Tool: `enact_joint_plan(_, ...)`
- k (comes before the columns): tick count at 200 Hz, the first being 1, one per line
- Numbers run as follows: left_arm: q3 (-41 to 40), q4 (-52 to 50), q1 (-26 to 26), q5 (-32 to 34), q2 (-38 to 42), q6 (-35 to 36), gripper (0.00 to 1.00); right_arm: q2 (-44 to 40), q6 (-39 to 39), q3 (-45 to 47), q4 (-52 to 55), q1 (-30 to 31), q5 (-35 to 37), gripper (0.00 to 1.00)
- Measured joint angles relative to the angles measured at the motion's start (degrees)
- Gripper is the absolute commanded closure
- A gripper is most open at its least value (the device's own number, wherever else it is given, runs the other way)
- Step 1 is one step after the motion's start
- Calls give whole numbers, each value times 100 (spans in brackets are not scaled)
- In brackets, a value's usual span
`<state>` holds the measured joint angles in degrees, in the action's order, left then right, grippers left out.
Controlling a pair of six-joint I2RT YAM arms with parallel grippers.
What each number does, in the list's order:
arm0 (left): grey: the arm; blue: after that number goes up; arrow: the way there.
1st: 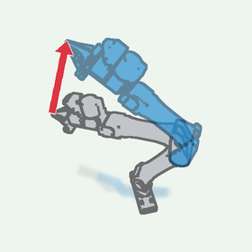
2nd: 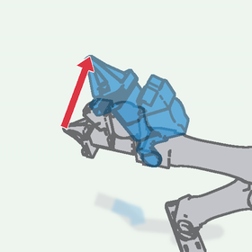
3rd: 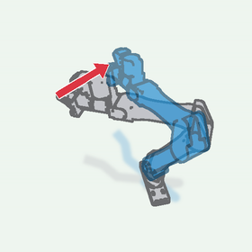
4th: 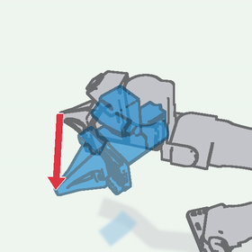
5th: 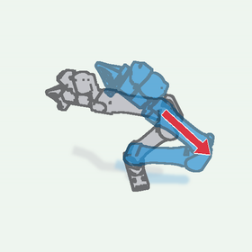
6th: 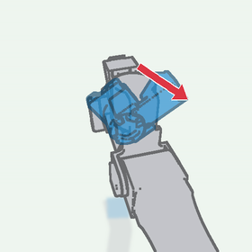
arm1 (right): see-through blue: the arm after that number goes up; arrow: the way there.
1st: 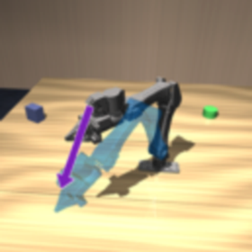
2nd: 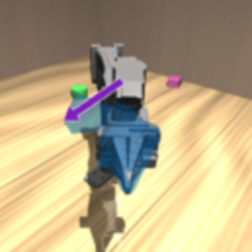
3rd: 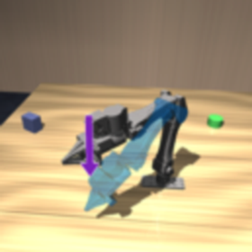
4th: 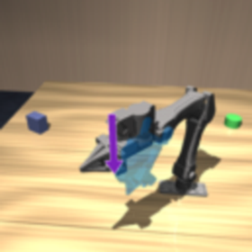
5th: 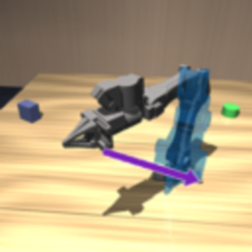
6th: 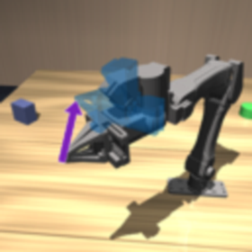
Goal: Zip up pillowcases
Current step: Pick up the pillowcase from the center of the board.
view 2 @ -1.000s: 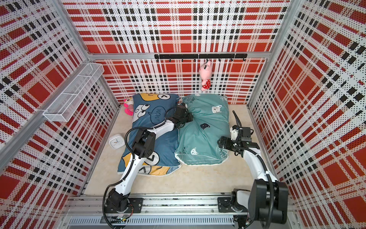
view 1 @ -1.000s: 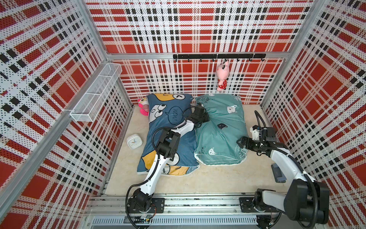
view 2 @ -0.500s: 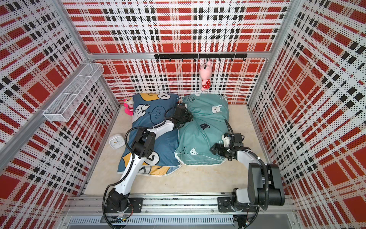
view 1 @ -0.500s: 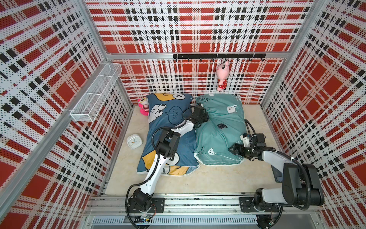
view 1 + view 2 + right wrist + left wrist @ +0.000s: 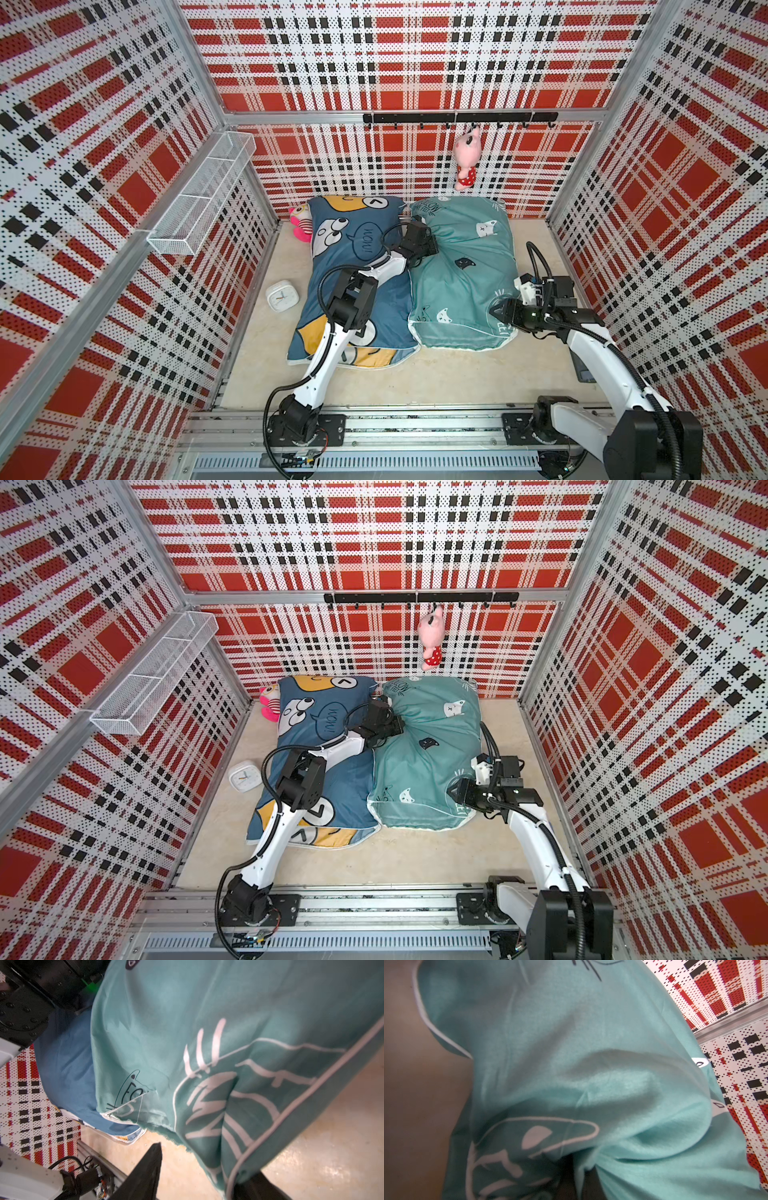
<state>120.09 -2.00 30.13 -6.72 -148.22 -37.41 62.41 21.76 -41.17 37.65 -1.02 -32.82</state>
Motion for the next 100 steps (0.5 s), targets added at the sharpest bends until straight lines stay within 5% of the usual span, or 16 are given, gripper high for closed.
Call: enact_joint_plan(100,0,-7,-92,-149,-2,-2,100,-424,-79,343,999,0,-490,44)
